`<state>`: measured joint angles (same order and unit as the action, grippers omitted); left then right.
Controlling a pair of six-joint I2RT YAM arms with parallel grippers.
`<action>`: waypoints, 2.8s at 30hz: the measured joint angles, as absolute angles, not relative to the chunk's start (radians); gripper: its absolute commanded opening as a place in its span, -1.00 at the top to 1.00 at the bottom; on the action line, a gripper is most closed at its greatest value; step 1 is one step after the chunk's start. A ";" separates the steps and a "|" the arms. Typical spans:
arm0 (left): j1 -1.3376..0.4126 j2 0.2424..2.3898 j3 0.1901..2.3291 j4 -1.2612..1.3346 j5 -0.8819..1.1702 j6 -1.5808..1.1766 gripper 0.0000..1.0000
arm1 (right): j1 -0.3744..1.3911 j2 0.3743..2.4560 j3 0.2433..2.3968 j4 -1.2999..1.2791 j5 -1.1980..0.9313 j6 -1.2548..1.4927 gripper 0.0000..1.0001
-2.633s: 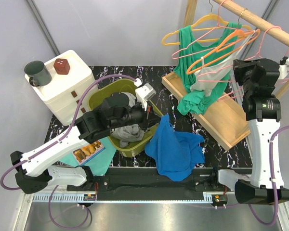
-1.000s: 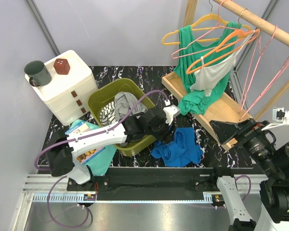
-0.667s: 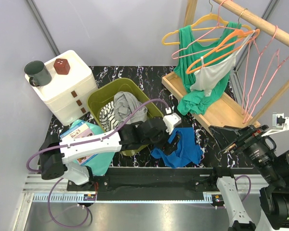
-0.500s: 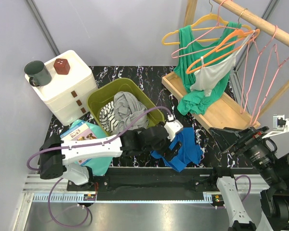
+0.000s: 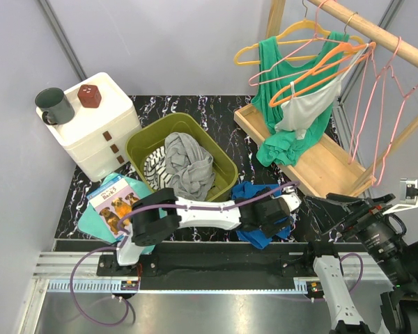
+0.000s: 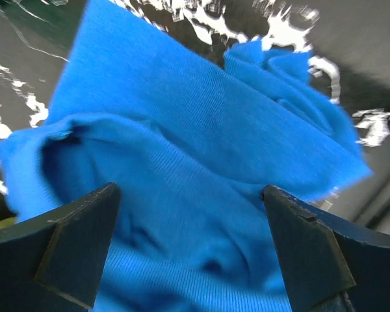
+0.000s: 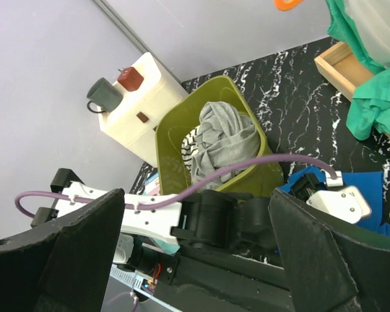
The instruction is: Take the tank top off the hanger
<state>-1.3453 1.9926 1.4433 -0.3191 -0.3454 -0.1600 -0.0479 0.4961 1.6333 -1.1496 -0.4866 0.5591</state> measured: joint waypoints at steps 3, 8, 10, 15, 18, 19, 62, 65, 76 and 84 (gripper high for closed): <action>-1.340 2.061 1.458 -0.321 -0.352 -0.155 -0.91 | -0.048 0.496 1.633 -1.161 -0.477 0.542 -0.99; -1.327 2.083 1.455 -0.303 -0.316 -0.176 -0.64 | -0.048 0.495 1.614 -1.169 -0.461 0.521 -0.99; -1.319 2.083 1.442 -0.282 -0.288 -0.189 -0.06 | -0.048 0.495 1.599 -1.172 -0.458 0.517 -0.99; -1.282 2.080 1.409 -0.214 -0.245 -0.206 0.70 | -0.048 0.493 1.577 -1.172 -0.453 0.512 -1.00; -1.266 2.065 1.400 -0.205 -0.205 -0.214 1.00 | -0.048 0.490 1.576 -1.172 -0.452 0.511 -0.99; -1.264 2.061 1.399 -0.209 -0.196 -0.209 1.00 | -0.048 0.488 1.576 -1.172 -0.452 0.511 -0.99; -0.566 1.202 0.960 -0.377 -0.160 -0.393 0.34 | -0.048 0.212 1.347 -1.141 -0.398 0.545 -0.99; -0.559 1.193 0.912 -0.404 -0.149 -0.424 -0.31 | -0.048 0.217 1.320 -1.139 -0.408 0.547 -0.99; -0.558 0.956 0.971 -0.389 -0.059 -0.445 -0.98 | -0.048 0.236 1.199 -1.128 -0.450 0.574 -0.99; -0.558 0.827 0.936 -0.315 0.263 -0.491 -0.98 | -0.048 0.262 1.003 -1.069 -0.571 0.601 -0.99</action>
